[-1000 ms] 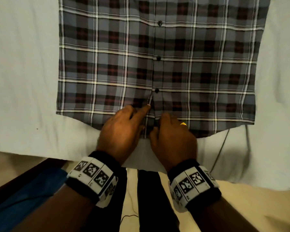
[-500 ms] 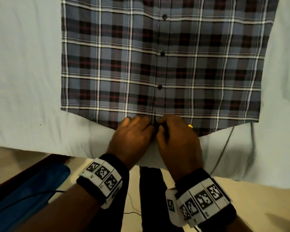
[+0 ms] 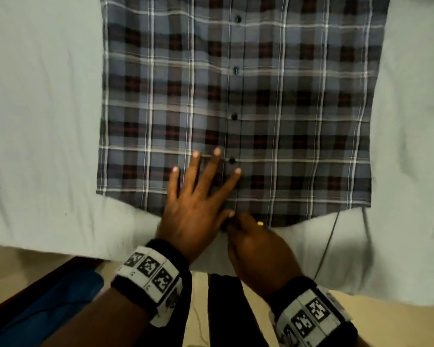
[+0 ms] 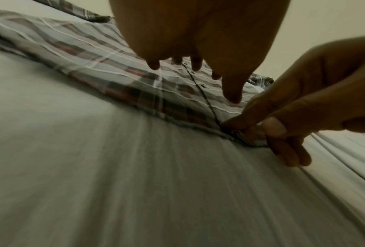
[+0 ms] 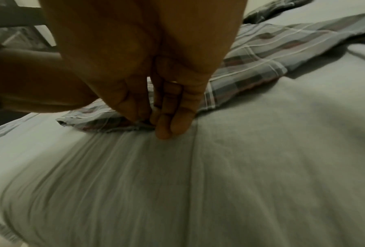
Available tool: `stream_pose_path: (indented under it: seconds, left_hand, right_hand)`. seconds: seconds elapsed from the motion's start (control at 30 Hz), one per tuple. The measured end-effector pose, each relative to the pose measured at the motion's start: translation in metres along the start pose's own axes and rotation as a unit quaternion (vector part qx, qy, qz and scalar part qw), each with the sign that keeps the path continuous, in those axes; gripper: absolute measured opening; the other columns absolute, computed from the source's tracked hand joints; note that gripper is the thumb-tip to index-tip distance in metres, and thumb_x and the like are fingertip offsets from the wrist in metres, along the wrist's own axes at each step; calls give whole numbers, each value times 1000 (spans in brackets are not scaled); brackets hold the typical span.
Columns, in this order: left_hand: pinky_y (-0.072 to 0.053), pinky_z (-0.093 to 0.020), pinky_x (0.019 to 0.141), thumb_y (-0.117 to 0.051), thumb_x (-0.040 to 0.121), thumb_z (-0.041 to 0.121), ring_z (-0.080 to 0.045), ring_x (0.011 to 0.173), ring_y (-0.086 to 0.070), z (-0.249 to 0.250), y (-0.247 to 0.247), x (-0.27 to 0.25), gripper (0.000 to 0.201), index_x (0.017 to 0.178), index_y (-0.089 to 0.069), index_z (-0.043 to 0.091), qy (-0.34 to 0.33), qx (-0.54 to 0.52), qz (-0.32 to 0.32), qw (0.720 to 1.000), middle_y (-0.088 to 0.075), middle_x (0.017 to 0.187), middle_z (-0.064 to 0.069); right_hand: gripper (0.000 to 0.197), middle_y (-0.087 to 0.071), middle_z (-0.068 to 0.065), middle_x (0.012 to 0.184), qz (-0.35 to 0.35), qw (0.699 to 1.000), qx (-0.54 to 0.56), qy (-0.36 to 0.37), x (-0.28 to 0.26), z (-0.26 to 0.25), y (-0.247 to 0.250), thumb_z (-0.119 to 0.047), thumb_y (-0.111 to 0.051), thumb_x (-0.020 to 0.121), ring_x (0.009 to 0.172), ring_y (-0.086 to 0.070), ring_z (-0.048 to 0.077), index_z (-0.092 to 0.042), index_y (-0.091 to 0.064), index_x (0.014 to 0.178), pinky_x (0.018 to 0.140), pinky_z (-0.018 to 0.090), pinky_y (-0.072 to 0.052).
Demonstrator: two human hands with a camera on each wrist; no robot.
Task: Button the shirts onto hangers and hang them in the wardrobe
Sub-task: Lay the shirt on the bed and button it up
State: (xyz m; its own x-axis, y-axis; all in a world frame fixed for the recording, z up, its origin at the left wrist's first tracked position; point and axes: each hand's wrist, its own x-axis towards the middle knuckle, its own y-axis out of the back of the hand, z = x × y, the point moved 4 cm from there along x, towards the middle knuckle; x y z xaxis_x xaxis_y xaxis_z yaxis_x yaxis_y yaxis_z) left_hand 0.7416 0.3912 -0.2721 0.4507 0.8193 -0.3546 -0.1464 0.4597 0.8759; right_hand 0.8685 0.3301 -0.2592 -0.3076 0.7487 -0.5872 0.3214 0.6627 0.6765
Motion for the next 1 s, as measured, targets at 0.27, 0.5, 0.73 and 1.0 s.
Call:
stream_pose_path:
  seconds: [0.27,0.5,0.73,1.0]
  left_hand:
    - [-48,-59,100,-77,71,55,-34,143,-43,-8,13,6,92,153,-37,39,-6,20,-27,999,-35,162,-4]
    - [-47,-44,93,-52,83,43,-22,125,-53,-106,104,37,52,133,-57,30,69,-2,150,986,-55,137,3]
    - [-51,-57,94,-51,89,44,-45,113,-59,-351,180,21,53,124,-64,7,301,-44,212,929,-64,123,-22]
    - [-44,-59,99,-63,96,40,-52,120,-51,-560,256,2,50,139,-51,19,492,-49,291,819,-49,137,-28]
  right_hand:
    - [51,-65,-9,130,-135,990,-38,20,27,4,33,-40,-33,87,111,-68,21,-44,-61,129,86,29,-56]
    - [33,-69,-3,106,-20,1000,2,18,131,-27,155,-42,-41,101,102,-63,20,-23,-68,101,85,35,-48]
    - [24,-67,10,121,92,994,-8,54,253,-111,219,-19,-60,97,114,-60,33,-15,-68,120,94,36,-43]
    - [51,-64,6,100,87,983,-47,-153,347,-180,209,-65,-50,92,94,-65,32,-16,-56,105,70,37,-48]
